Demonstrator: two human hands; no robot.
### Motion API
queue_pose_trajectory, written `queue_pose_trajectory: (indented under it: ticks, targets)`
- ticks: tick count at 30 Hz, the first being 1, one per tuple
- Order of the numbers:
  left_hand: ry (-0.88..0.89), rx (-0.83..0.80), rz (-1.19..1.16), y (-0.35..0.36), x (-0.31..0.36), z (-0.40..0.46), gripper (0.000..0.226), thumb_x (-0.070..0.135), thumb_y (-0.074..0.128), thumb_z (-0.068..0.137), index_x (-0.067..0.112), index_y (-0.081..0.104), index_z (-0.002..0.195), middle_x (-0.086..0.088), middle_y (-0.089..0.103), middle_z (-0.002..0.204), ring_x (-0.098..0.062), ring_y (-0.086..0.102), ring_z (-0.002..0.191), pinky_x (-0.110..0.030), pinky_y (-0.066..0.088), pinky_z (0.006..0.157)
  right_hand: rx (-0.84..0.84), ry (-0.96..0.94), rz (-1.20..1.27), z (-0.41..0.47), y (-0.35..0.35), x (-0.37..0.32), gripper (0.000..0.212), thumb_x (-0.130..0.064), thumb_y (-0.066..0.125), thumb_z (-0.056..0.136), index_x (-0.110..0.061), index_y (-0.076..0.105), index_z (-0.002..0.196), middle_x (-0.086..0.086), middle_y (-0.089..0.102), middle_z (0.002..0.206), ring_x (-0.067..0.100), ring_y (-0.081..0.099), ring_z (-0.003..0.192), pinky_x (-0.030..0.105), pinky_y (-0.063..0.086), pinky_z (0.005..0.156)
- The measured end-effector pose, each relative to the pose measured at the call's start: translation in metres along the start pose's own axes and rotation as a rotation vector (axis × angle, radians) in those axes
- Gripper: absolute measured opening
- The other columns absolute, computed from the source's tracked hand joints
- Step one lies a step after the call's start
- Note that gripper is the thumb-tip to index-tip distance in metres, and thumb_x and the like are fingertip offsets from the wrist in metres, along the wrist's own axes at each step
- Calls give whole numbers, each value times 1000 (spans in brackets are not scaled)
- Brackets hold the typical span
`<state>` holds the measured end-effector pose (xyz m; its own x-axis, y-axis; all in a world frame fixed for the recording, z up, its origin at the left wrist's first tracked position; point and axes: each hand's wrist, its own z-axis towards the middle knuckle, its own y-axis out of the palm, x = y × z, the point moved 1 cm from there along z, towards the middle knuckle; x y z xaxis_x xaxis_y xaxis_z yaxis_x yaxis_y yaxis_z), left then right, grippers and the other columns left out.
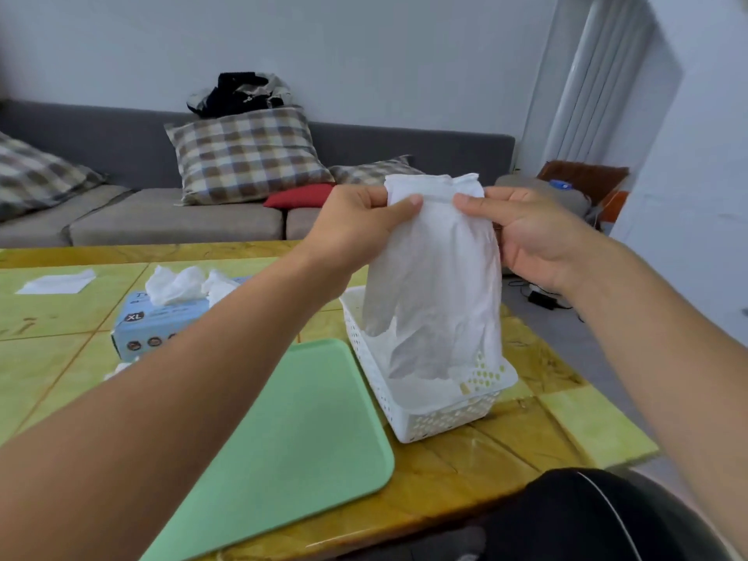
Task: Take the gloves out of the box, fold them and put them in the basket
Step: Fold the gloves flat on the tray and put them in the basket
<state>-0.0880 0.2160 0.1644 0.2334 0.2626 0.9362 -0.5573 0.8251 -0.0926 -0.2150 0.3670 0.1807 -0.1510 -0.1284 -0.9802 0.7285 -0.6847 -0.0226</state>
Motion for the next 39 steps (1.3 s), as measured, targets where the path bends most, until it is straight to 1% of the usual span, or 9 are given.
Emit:
queue_pose_trajectory:
  ticks: [6, 9, 13, 16, 20, 25, 29, 36, 39]
  targets:
    - [-38, 39, 115, 4, -41, 56, 39, 27, 67, 96, -11, 68, 103, -13, 72, 90, -19, 63, 77, -39, 55, 73, 36, 136, 50, 56, -13, 45, 14, -22, 71, 92, -17, 75, 105, 9, 74, 107, 27, 66, 98, 48, 50, 101]
    - [-5, 41, 99, -7, -55, 80, 52, 37, 68, 92, -13, 62, 104, -10, 59, 89, -21, 52, 80, -39, 42, 74, 30, 52, 133, 82, -12, 60, 12, -21, 67, 96, -19, 77, 90, 5, 77, 98, 20, 72, 87, 42, 54, 92]
    - [48, -66, 156, -11, -81, 84, 75, 56, 72, 80, -16, 56, 96, -6, 50, 86, -23, 40, 76, -38, 33, 69, -30, -95, 62, 86, -21, 86, 20, -20, 69, 91, -8, 74, 106, 11, 77, 106, 21, 73, 95, 34, 57, 90]
    - [66, -229, 365, -13, -117, 61, 61, 41, 74, 89, -14, 50, 75, -7, 39, 71, -23, 33, 66, -27, 35, 61, -181, -63, -219, 70, -37, 123, 27, -18, 73, 86, -1, 75, 107, 13, 77, 107, 18, 71, 96, 31, 56, 91]
    - [128, -528, 672, -5, -149, 20, 28, 24, 80, 85, 10, 66, 66, -2, 61, 73, -11, 53, 65, -16, 43, 68, -499, 58, -636, 45, -49, 150, 17, -17, 81, 83, -7, 80, 97, 7, 79, 97, 13, 72, 91, 31, 54, 91]
    - [139, -717, 811, 10, -150, 2, 8, 7, 73, 85, 4, 75, 79, -9, 72, 74, -20, 64, 68, -35, 54, 72, -625, 24, -825, 22, -45, 155, 17, -14, 84, 82, -14, 81, 99, -10, 78, 100, 5, 72, 99, 32, 53, 99]
    - [44, -791, 951, 23, -139, 3, 11, 9, 74, 84, 20, 76, 87, 3, 76, 81, -6, 69, 75, -29, 58, 74, -511, 73, -895, 14, -44, 161, 51, -21, 90, 75, -23, 71, 122, -17, 73, 86, 1, 69, 95, 29, 51, 99]
    - [-126, -1075, 1185, 53, -130, 3, 21, 20, 72, 89, 25, 73, 109, 6, 72, 103, -13, 65, 95, -30, 56, 86, -740, 25, -1079, 17, -45, 166, 27, -23, 87, 74, -33, 78, 97, -25, 72, 95, -3, 63, 104, 45, 36, 117]
    - [-222, -1188, 1257, 61, -129, 3, 25, 22, 62, 95, 26, 72, 117, 9, 68, 109, -12, 61, 98, -19, 48, 72, -818, 110, -1161, 19, -45, 161, 35, -44, 75, 64, -41, 77, 99, -27, 71, 104, -1, 53, 121, 46, 32, 120]
